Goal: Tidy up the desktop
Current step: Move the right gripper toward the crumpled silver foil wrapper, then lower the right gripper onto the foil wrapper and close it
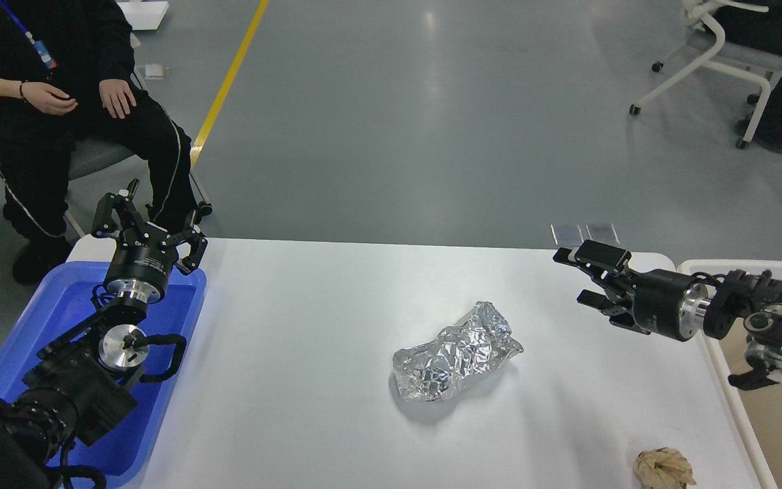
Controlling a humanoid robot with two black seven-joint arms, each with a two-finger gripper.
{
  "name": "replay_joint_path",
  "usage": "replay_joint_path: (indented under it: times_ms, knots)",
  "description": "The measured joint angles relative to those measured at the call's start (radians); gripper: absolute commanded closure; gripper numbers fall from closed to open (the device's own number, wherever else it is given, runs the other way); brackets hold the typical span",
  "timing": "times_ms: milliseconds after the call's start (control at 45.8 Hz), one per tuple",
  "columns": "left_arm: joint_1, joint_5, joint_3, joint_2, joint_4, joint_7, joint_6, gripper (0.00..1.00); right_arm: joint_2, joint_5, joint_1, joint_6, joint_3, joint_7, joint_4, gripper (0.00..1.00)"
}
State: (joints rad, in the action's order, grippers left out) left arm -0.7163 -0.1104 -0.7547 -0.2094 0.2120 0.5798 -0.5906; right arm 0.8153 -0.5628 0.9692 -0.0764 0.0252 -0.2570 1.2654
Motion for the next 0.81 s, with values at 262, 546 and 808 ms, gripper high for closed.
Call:
replay_joint_path:
  times_ms: [262, 546, 808]
  knots:
    - [0.000, 0.000, 0.000, 0.000, 0.000, 0.000, 0.000, 0.00, -0.042, -0.238, 0.240, -0.008, 0.294, 0.031, 0.015, 0.00]
    - [0.000, 0.000, 0.000, 0.000, 0.000, 0.000, 0.000, 0.00, -0.189, -0.361, 0.410, 0.006, 0.524, 0.033, -0.017, 0.00]
    - [0.000, 0.000, 0.000, 0.000, 0.000, 0.000, 0.000, 0.00, -0.348, -0.439, 0.400, 0.099, 0.636, 0.011, -0.151, 0.01]
